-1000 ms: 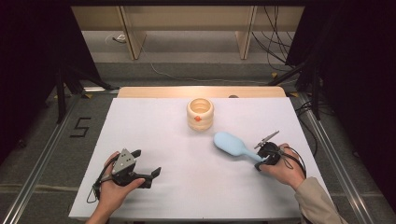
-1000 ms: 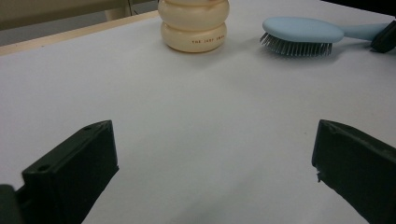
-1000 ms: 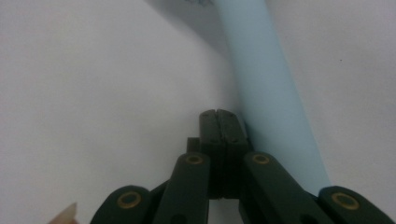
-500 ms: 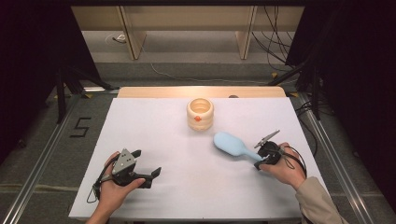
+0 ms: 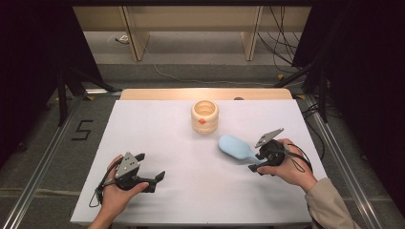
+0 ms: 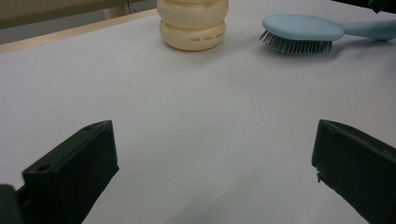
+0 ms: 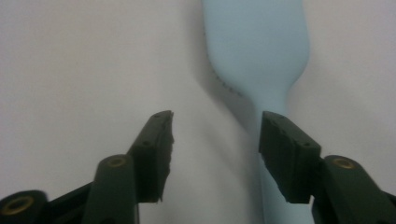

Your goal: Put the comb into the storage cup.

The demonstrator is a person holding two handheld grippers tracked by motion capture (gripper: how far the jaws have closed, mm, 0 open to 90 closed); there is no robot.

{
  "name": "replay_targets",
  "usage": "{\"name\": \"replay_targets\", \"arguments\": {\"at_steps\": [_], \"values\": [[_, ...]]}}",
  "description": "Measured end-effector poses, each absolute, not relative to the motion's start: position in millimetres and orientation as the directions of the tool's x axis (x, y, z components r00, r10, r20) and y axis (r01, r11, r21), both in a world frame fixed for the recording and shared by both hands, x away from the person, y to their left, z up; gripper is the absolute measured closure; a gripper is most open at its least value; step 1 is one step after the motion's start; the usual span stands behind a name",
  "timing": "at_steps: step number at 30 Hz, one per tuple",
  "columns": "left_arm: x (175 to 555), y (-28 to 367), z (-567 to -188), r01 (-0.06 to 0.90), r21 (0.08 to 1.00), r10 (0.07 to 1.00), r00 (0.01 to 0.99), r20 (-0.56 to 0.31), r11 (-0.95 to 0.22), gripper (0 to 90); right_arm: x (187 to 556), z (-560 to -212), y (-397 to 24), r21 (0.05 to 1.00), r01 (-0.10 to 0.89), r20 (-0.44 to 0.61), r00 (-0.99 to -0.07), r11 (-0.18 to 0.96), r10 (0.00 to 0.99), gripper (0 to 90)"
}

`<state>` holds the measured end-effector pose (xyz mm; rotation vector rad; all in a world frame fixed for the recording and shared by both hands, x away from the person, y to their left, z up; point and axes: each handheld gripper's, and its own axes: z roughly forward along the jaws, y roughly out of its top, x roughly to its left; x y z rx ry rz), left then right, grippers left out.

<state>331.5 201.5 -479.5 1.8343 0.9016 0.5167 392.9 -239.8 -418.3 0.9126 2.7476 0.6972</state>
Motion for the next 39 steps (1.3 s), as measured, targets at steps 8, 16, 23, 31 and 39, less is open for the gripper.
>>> {"name": "replay_targets", "arguments": {"at_steps": [8, 16, 23, 31, 39], "values": [[332, 201, -480, 0.352, 0.906, 0.772, 0.633, -0.045, -0.235, 0.0, 410, -409, -243, 0.457, 0.5, -0.043, -0.814, 0.736, 0.58, 21.3], [332, 201, -481, 0.354, 0.905, 0.772, 0.634, -0.048, -0.235, 0.0, 436, -416, -236, 0.386, 0.492, -0.026, -0.84, 0.78, 0.542, 16.2], [332, 201, -480, 0.354, 0.905, 0.772, 0.634, -0.046, -0.237, 0.0, 445, -428, -233, 0.336, 0.493, -0.011, -0.85, 0.803, 0.526, 16.1], [332, 201, -480, 0.353, 0.906, 0.771, 0.636, -0.047, -0.235, 0.0, 453, -444, -229, 0.277, 0.514, -0.011, -0.844, 0.812, 0.537, 18.6], [332, 201, -480, 0.354, 0.905, 0.771, 0.635, -0.048, -0.235, 0.0, 457, -452, -224, 0.244, 0.519, -0.012, -0.843, 0.819, 0.538, 24.1]]}}
